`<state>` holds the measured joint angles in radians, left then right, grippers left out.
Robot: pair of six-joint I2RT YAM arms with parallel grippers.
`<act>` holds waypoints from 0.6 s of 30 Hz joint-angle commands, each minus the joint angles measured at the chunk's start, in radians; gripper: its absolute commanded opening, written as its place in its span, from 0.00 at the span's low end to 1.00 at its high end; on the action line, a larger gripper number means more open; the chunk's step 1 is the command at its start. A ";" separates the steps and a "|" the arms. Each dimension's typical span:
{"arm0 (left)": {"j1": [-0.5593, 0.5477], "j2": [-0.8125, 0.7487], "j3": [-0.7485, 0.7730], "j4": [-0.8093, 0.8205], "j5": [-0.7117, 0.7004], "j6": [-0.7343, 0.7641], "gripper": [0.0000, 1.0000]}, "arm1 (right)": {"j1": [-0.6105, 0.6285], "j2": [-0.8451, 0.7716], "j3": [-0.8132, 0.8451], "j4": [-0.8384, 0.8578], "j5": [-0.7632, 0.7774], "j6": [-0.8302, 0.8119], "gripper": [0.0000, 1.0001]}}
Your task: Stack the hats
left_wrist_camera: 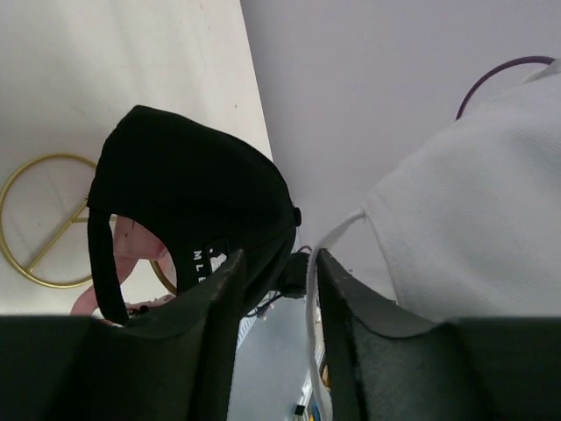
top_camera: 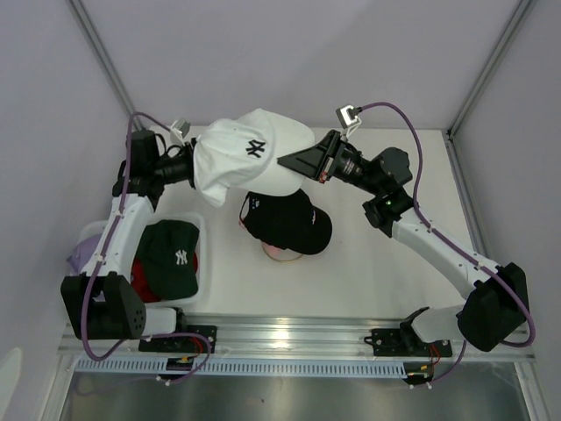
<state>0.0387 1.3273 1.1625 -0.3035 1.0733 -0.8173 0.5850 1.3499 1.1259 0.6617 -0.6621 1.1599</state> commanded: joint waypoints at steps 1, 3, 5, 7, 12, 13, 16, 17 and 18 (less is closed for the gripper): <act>-0.031 0.018 0.042 -0.014 -0.012 0.053 0.38 | 0.001 -0.011 0.029 0.050 -0.004 -0.003 0.00; -0.030 0.016 0.046 -0.029 -0.035 0.064 0.24 | 0.001 -0.014 0.028 0.030 -0.004 -0.015 0.00; -0.030 0.018 0.083 -0.100 -0.107 0.093 0.10 | 0.001 -0.023 0.026 0.004 -0.002 -0.038 0.00; -0.031 0.023 0.138 -0.216 -0.224 0.151 0.01 | -0.002 -0.040 0.022 -0.063 0.002 -0.063 0.00; -0.031 -0.019 0.186 -0.281 -0.439 0.211 0.01 | -0.028 -0.106 -0.044 -0.206 -0.010 -0.111 0.00; -0.058 -0.029 0.180 -0.278 -0.467 0.213 0.01 | -0.037 -0.121 -0.099 -0.208 -0.013 -0.105 0.00; -0.083 -0.068 0.175 -0.321 -0.637 0.248 0.01 | -0.077 -0.196 -0.225 -0.194 -0.007 -0.063 0.00; -0.108 -0.080 0.192 -0.359 -0.730 0.269 0.01 | -0.099 -0.237 -0.251 -0.201 -0.002 -0.055 0.00; -0.121 -0.085 0.200 -0.377 -0.769 0.277 0.01 | -0.108 -0.257 -0.274 -0.211 0.001 -0.055 0.00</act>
<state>-0.0402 1.2930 1.3178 -0.6003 0.5369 -0.6163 0.5144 1.1702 0.9051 0.4568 -0.6651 1.0908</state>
